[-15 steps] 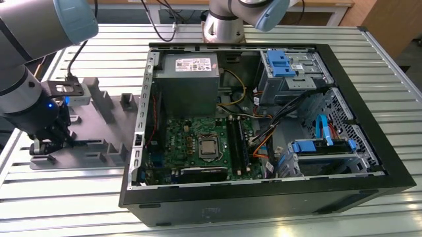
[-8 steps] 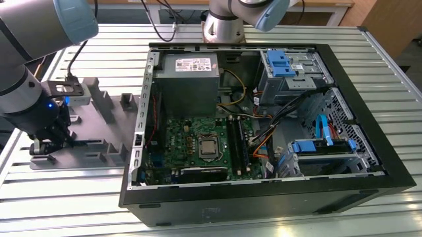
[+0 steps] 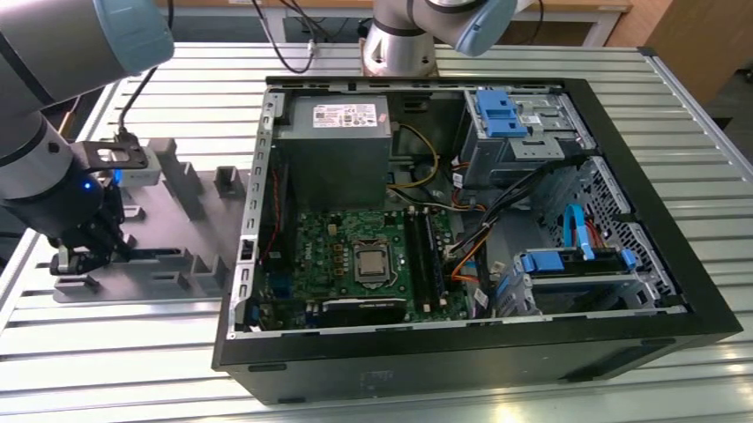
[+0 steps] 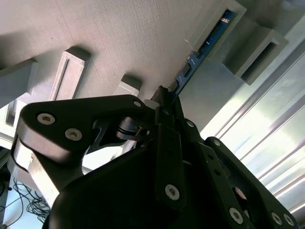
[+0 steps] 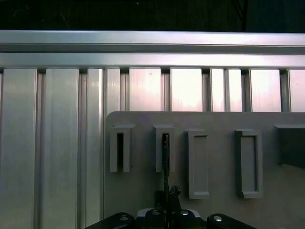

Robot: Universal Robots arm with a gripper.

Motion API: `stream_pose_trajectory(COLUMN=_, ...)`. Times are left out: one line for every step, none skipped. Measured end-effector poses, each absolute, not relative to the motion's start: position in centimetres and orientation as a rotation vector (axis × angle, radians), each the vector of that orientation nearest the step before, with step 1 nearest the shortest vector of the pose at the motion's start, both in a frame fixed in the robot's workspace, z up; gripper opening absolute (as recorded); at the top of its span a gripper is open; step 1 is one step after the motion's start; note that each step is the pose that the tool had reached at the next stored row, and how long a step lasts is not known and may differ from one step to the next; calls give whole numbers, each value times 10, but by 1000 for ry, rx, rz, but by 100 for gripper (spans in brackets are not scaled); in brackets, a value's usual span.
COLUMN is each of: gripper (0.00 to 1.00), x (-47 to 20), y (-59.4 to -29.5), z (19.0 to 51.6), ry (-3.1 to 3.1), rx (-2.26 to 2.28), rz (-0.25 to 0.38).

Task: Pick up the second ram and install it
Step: 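Pick up the second ram and move it above second insertion slot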

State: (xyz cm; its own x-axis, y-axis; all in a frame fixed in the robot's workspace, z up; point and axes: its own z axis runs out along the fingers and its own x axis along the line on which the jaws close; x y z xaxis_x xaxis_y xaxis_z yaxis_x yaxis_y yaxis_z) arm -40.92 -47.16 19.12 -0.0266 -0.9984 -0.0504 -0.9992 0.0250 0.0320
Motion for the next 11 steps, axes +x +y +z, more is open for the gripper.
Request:
stream_pose_trajectory(gripper=14, x=-409, y=-472, z=193, ry=2239, rx=-2182, rz=91)
stream_pose_trajectory(gripper=14, x=-409, y=-472, z=194, ry=2239, rx=-2182, rz=91)
stream_pose_trajectory(gripper=14, x=-409, y=-472, z=195, ry=2239, rx=-2182, rz=91)
stream_pose_trajectory(gripper=14, x=-409, y=-472, z=196, ry=2239, rx=-2182, rz=91)
stream_pose_trajectory(gripper=14, x=-409, y=-472, z=196, ry=2239, rx=-2182, rz=91)
stream_pose_trajectory(gripper=14, x=-409, y=-472, z=196, ry=2239, rx=-2182, rz=91)
stream_pose_trajectory(gripper=14, x=-409, y=-472, z=196, ry=2239, rx=-2182, rz=91)
stream_pose_trajectory(gripper=14, x=-409, y=-472, z=196, ry=2239, rx=-2182, rz=91)
stream_pose_trajectory(gripper=14, x=-409, y=-472, z=196, ry=2239, rx=-2182, rz=92)
stream_pose_trajectory(gripper=14, x=-409, y=-472, z=196, ry=2239, rx=-2182, rz=92)
stream_pose_trajectory(gripper=14, x=-409, y=-472, z=196, ry=2239, rx=-2182, rz=92)
